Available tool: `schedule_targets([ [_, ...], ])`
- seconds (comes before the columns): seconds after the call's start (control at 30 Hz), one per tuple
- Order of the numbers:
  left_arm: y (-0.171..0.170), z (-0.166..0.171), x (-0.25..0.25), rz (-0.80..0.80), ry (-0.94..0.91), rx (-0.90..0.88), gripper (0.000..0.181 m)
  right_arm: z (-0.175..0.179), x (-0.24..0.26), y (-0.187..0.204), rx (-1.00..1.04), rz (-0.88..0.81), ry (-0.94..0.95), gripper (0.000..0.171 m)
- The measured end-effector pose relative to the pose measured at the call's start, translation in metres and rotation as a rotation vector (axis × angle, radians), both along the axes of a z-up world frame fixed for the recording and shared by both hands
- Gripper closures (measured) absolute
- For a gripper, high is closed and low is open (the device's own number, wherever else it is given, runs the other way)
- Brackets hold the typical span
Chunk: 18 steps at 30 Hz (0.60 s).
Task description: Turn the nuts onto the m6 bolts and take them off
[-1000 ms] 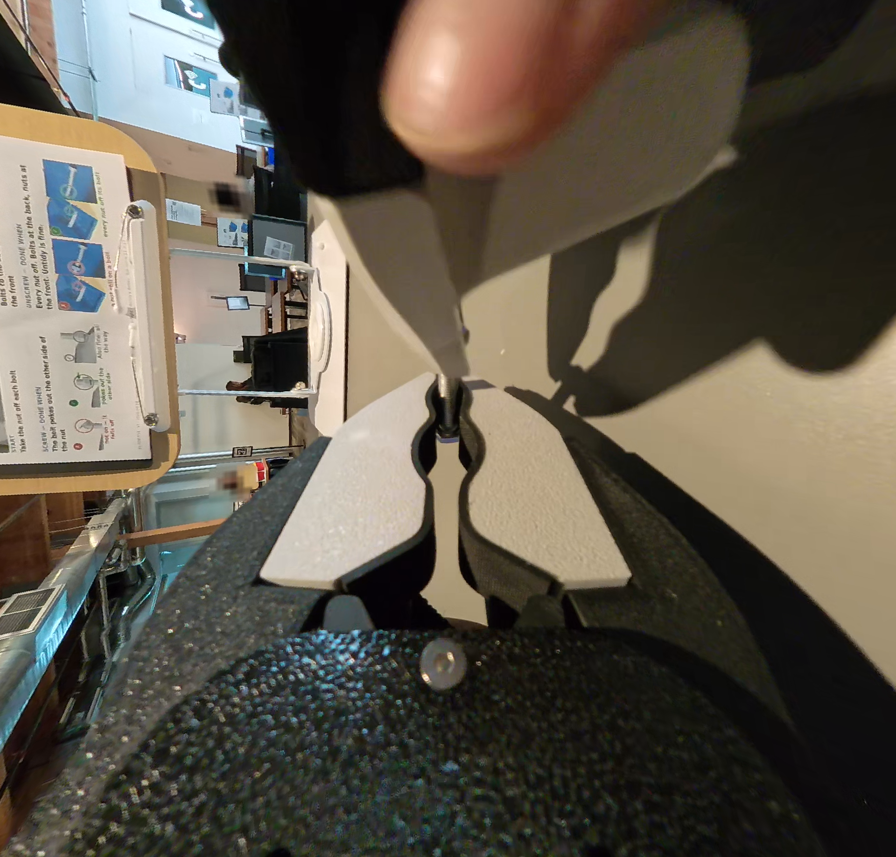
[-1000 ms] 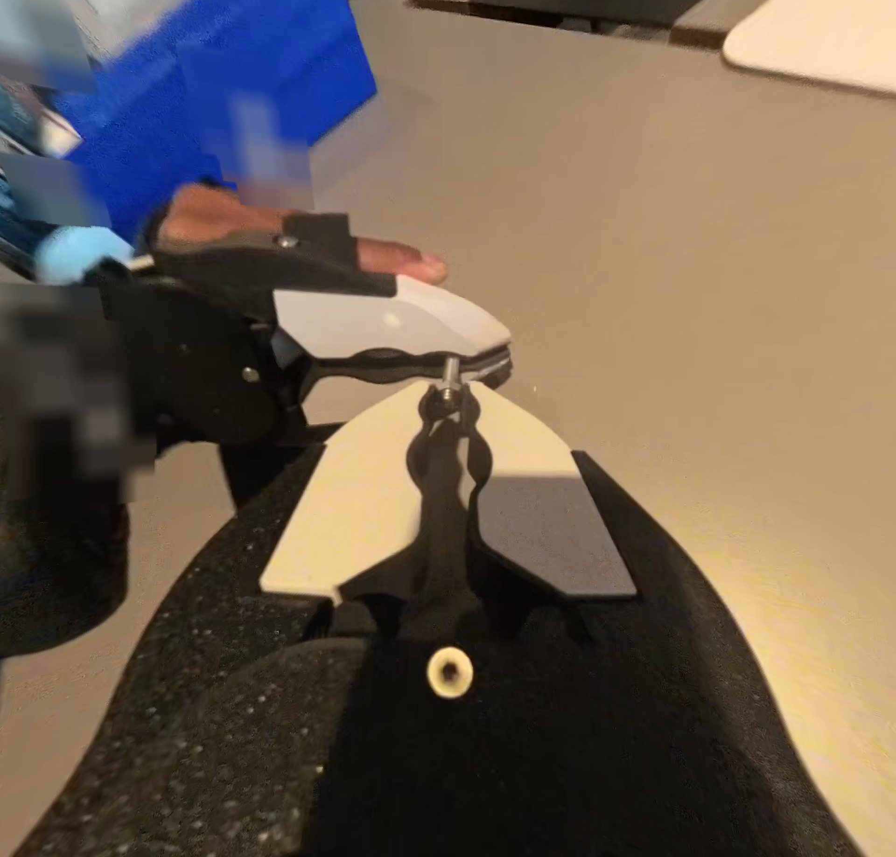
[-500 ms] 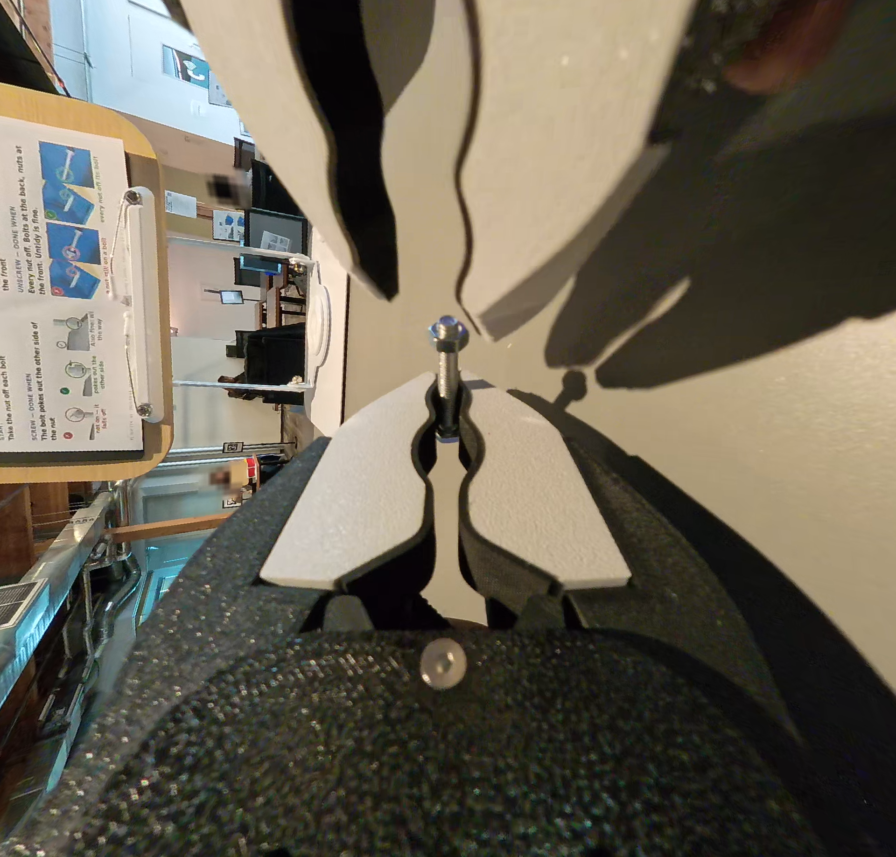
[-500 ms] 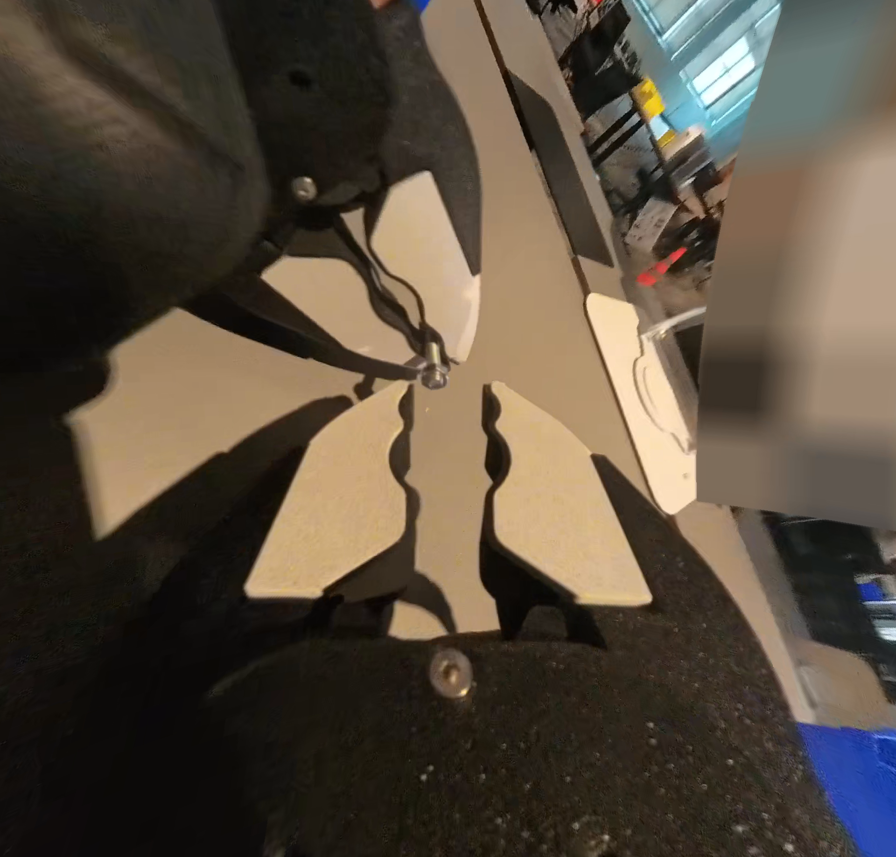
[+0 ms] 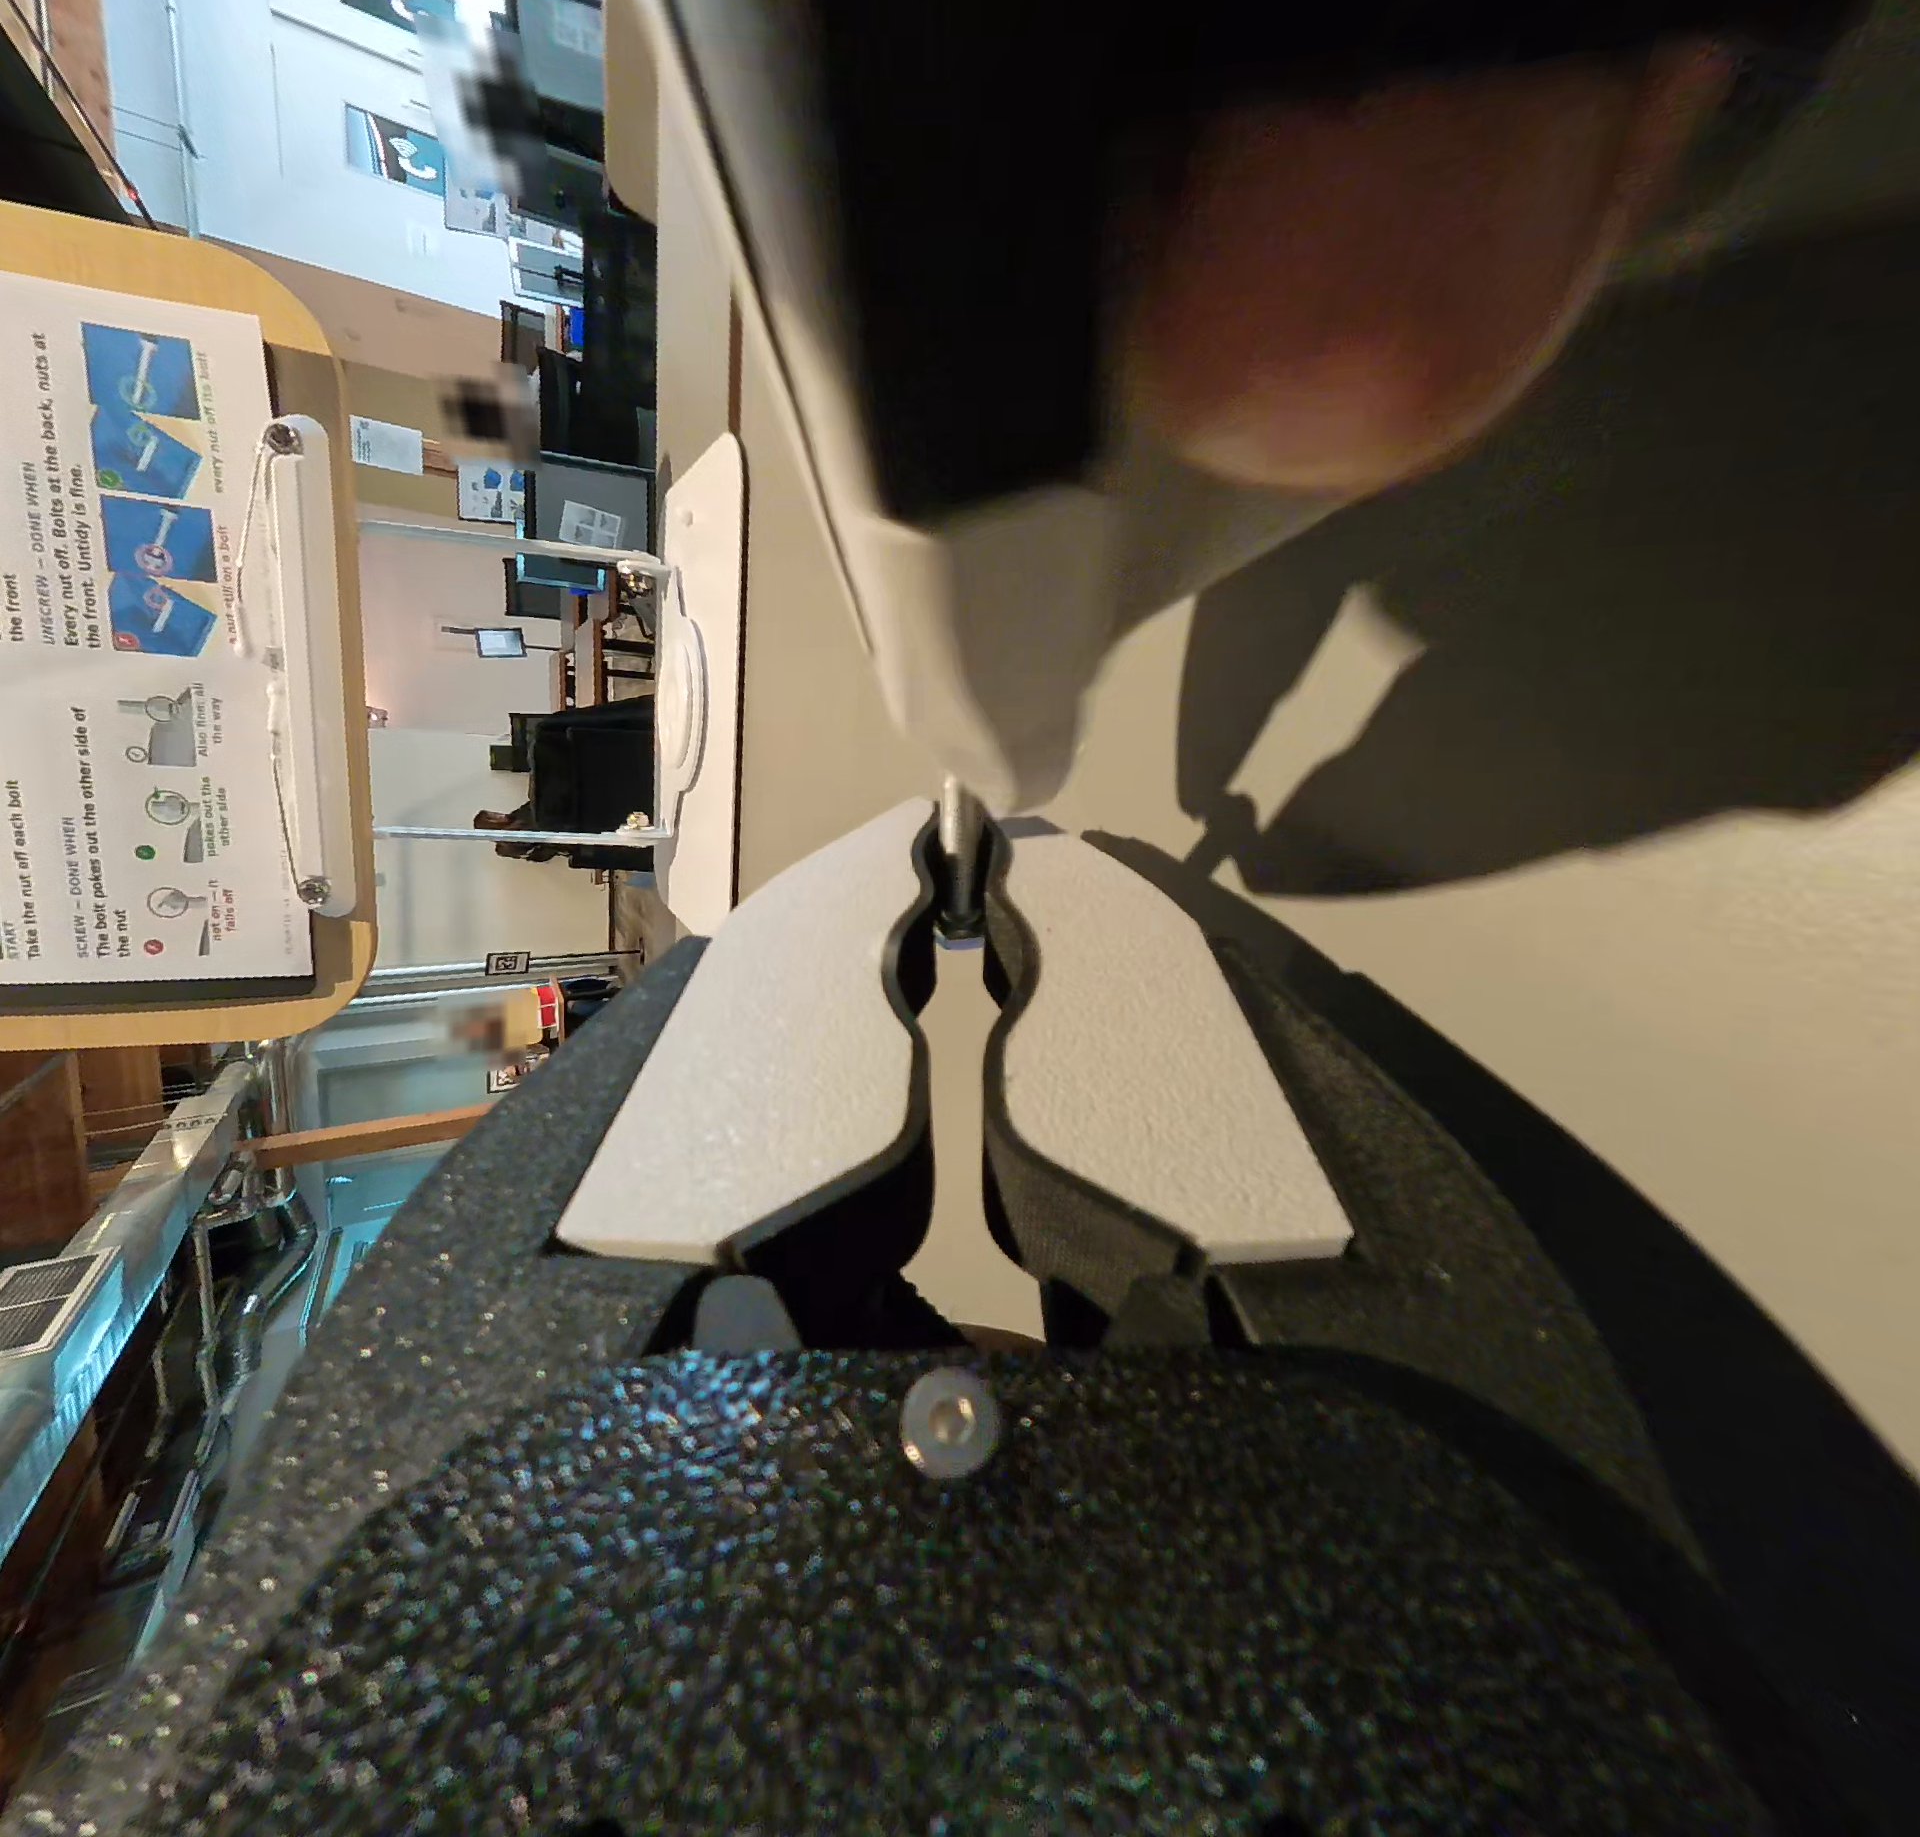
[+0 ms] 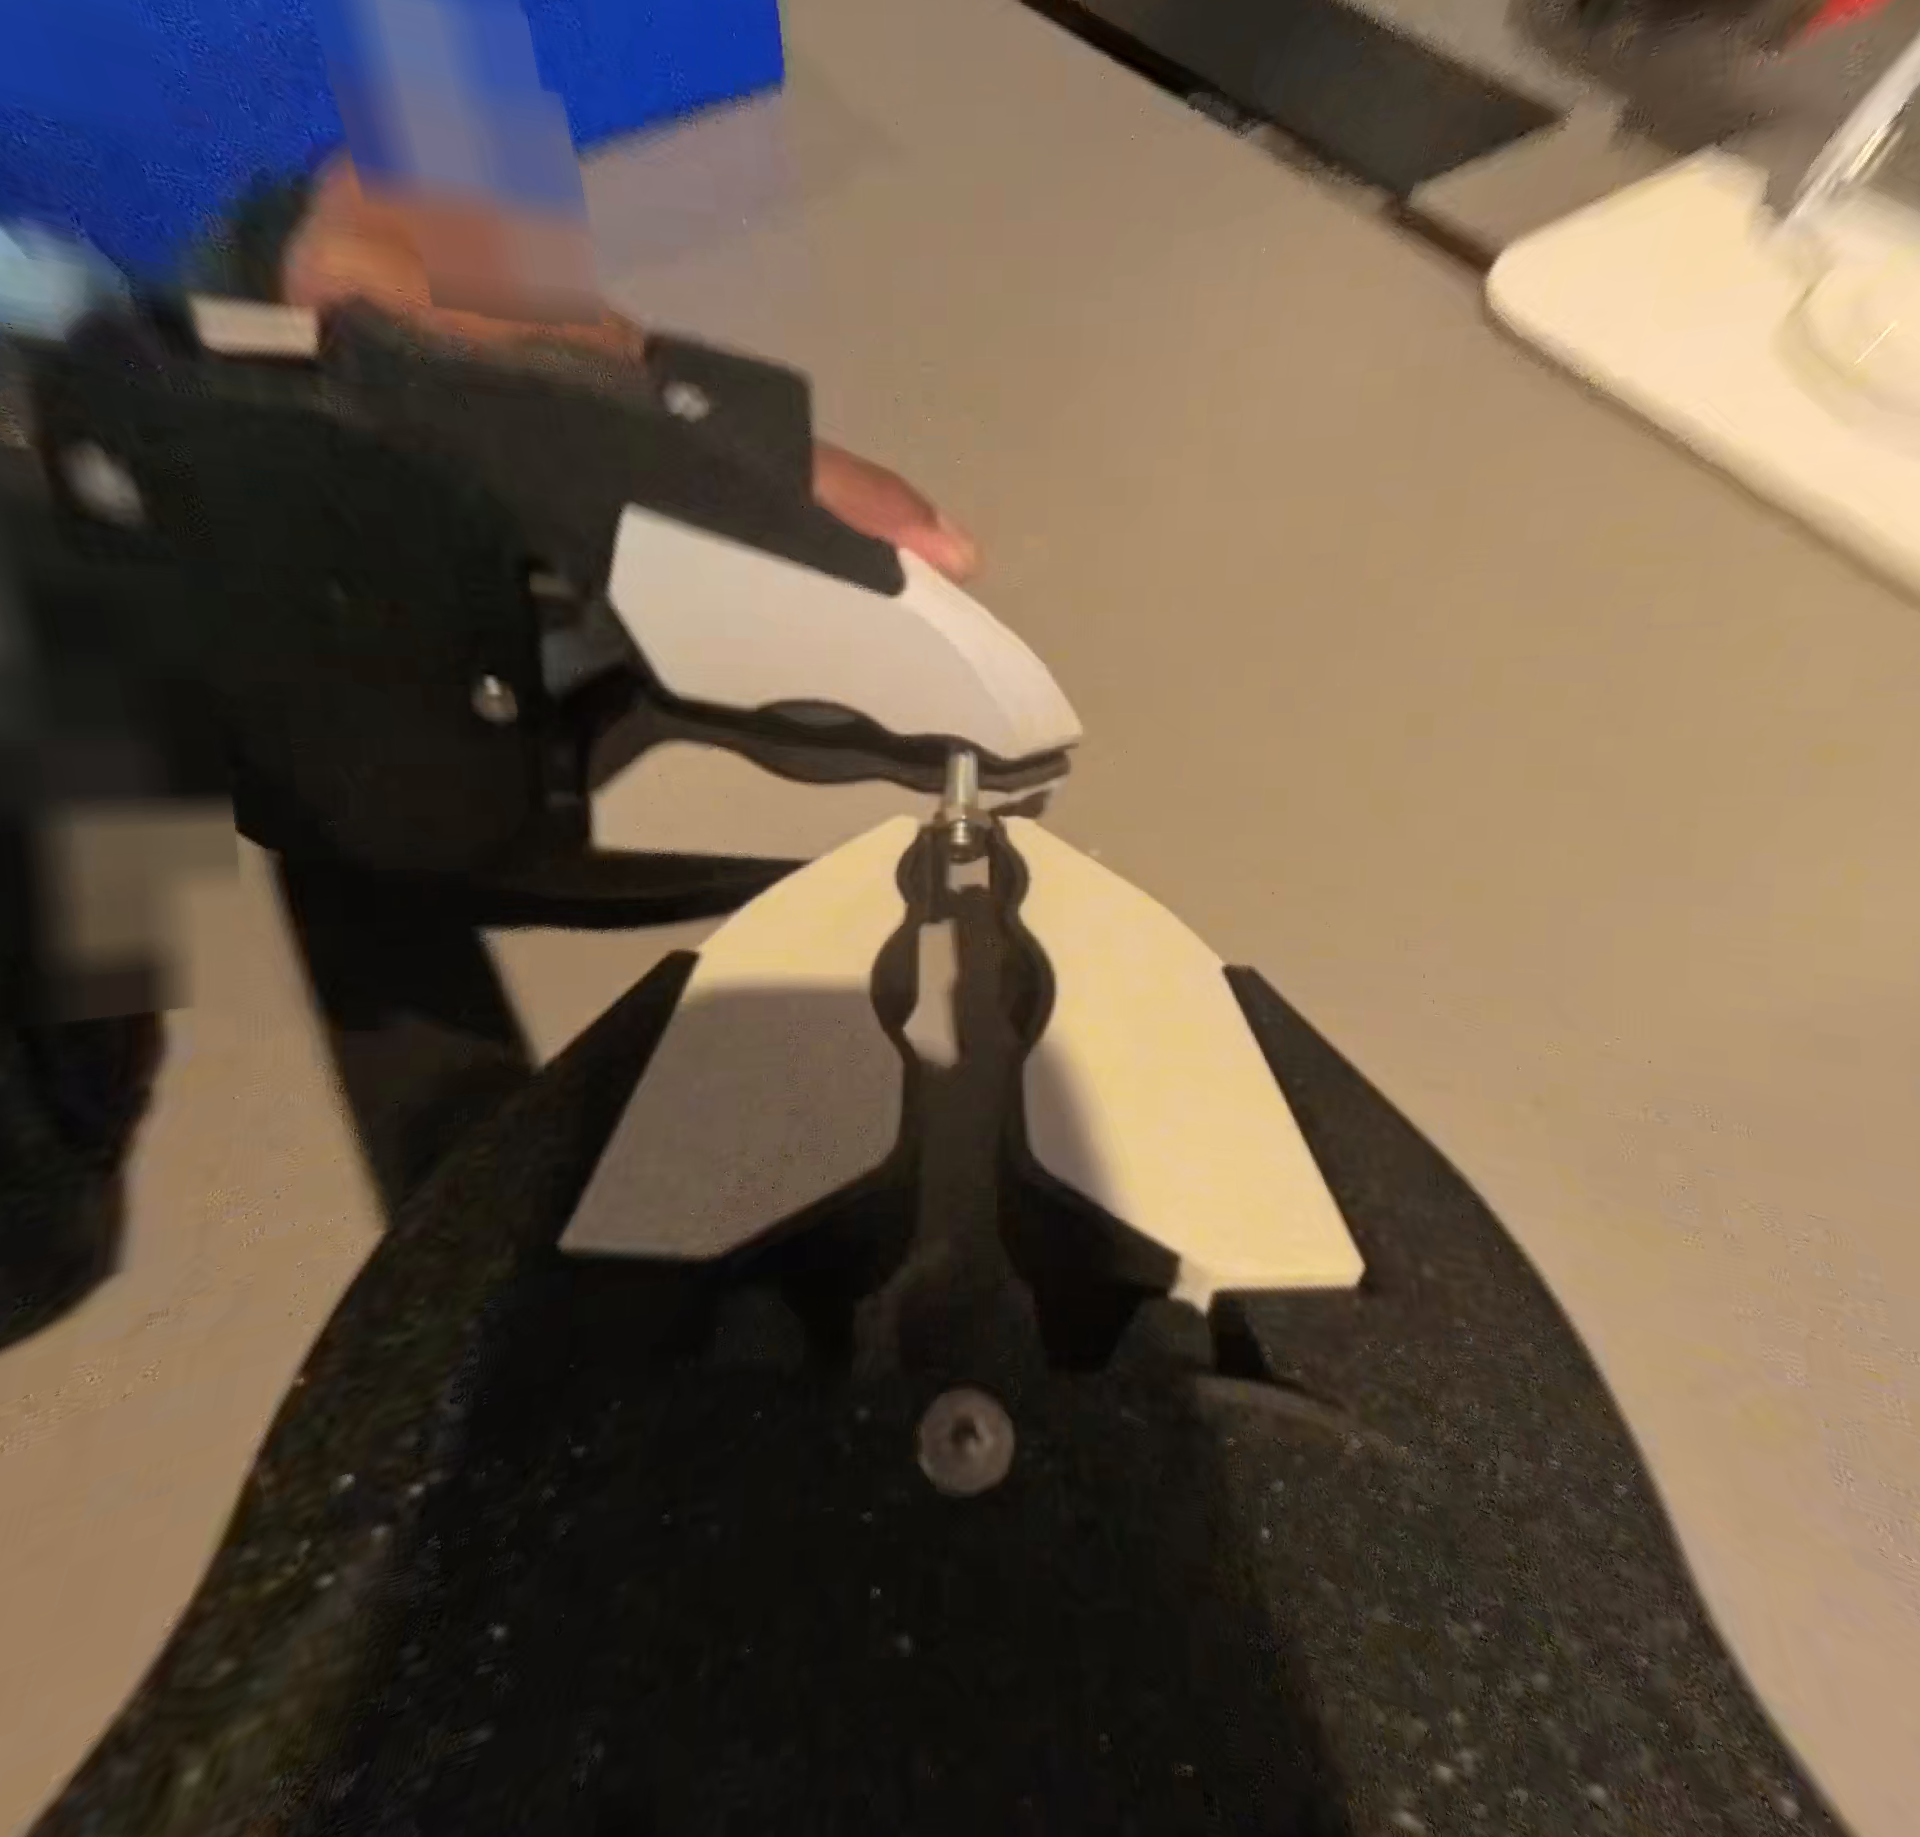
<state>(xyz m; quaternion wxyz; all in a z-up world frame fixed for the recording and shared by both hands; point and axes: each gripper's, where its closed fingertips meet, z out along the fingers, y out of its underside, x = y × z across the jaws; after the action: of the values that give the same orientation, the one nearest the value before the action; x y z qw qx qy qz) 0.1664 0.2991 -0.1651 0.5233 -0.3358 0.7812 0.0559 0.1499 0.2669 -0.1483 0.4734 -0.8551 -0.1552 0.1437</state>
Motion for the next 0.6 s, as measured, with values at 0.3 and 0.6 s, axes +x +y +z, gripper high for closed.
schedule_targets([
  [0.3,0.001,-0.001,0.0,0.005,-0.004,-0.015,0.178,0.007,0.003,0.0,0.013,0.105,0.088,0.132],
  [0.6,0.0,-0.001,0.0,0.004,0.0,-0.013,0.178,0.002,0.001,0.0,0.27,0.191,-0.624,0.141],
])
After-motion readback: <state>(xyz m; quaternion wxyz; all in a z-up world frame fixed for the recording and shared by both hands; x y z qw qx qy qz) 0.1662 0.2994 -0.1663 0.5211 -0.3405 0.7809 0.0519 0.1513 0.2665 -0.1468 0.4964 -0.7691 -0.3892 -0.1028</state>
